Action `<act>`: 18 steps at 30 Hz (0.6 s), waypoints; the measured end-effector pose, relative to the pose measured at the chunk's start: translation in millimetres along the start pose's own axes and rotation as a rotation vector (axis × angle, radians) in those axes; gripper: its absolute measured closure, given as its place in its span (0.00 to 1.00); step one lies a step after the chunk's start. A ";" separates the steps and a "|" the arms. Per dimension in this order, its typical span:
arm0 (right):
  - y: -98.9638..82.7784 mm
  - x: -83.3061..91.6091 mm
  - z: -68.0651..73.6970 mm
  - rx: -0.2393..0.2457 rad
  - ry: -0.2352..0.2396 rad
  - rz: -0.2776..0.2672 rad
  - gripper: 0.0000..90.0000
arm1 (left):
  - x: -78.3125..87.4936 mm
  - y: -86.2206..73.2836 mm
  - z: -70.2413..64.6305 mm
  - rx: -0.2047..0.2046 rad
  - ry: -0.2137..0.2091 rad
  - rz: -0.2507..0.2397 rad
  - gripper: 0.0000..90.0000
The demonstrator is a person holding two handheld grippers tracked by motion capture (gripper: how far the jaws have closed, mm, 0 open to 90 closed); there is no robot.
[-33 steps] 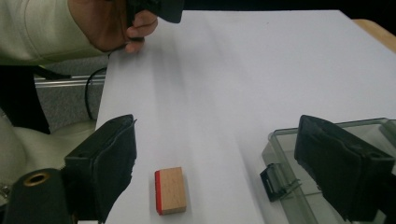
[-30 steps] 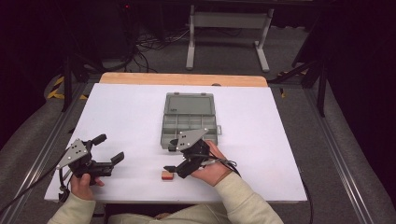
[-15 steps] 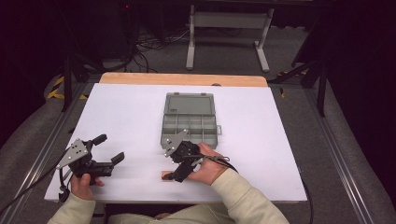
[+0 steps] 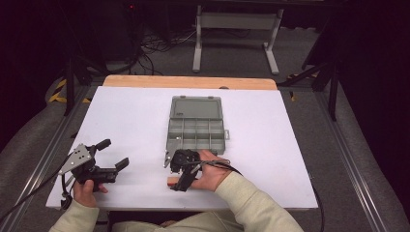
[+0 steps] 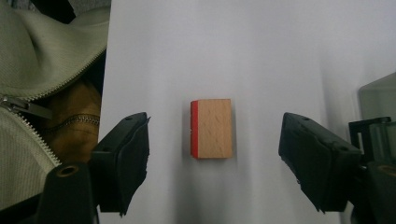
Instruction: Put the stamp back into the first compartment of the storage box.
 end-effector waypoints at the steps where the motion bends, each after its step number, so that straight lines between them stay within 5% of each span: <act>1: 0.0 -0.7 0.3 0.002 0.003 0.009 0.29 | -0.1 -0.1 0.0 0.000 -0.001 0.000 0.02; 18: 1.2 -13.3 1.9 0.034 0.008 0.122 0.47 | -0.3 -0.2 -0.1 0.000 -0.002 0.002 0.02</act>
Point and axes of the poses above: each handheld gripper's, and its own axes: x roughly backward along the jaws, y roughly out of its top, z roughly to its left, the point moved 8 cm from there along -x, roughly forward along the jaws, and after that the axes turned 4 degrees about -x, right-handed, at the moved point
